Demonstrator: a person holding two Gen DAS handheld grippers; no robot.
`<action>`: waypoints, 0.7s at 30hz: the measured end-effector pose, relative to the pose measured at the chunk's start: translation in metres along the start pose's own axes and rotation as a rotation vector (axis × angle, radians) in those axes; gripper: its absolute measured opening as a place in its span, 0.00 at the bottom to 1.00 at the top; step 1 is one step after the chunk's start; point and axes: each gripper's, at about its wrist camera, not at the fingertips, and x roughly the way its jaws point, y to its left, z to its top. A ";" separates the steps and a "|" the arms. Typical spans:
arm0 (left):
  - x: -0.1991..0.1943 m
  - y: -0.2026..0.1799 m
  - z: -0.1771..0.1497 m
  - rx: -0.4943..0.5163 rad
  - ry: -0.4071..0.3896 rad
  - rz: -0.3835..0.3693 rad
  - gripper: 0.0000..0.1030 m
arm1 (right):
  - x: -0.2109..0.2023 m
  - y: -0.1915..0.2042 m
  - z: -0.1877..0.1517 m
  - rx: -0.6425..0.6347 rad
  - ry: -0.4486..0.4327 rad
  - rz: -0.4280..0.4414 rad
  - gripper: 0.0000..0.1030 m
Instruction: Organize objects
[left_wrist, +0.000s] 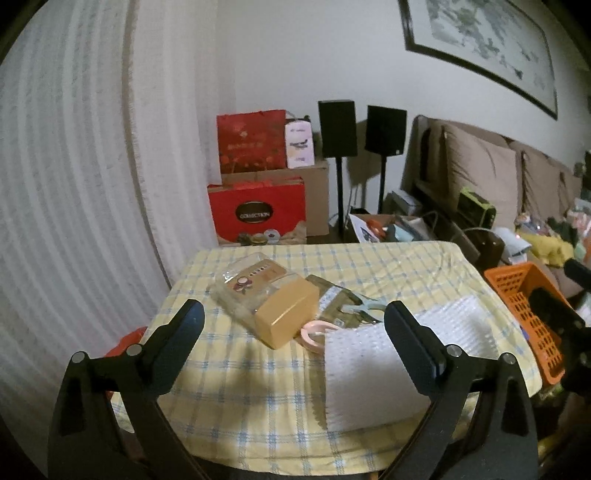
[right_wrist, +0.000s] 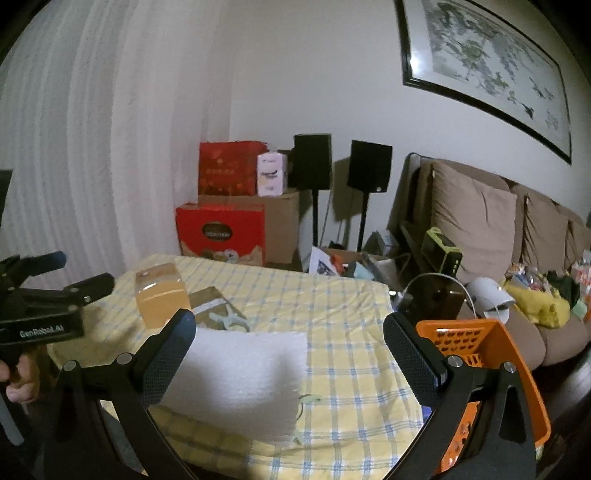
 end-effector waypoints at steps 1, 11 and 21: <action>0.002 0.000 -0.002 0.005 0.006 0.004 0.82 | 0.002 -0.002 0.000 0.014 0.001 -0.004 0.99; 0.022 -0.005 -0.008 -0.021 0.089 -0.084 0.90 | 0.021 -0.026 -0.010 0.085 0.036 -0.145 0.99; 0.053 -0.004 -0.016 -0.044 0.249 -0.199 0.96 | 0.071 -0.044 -0.044 0.182 0.360 0.012 0.89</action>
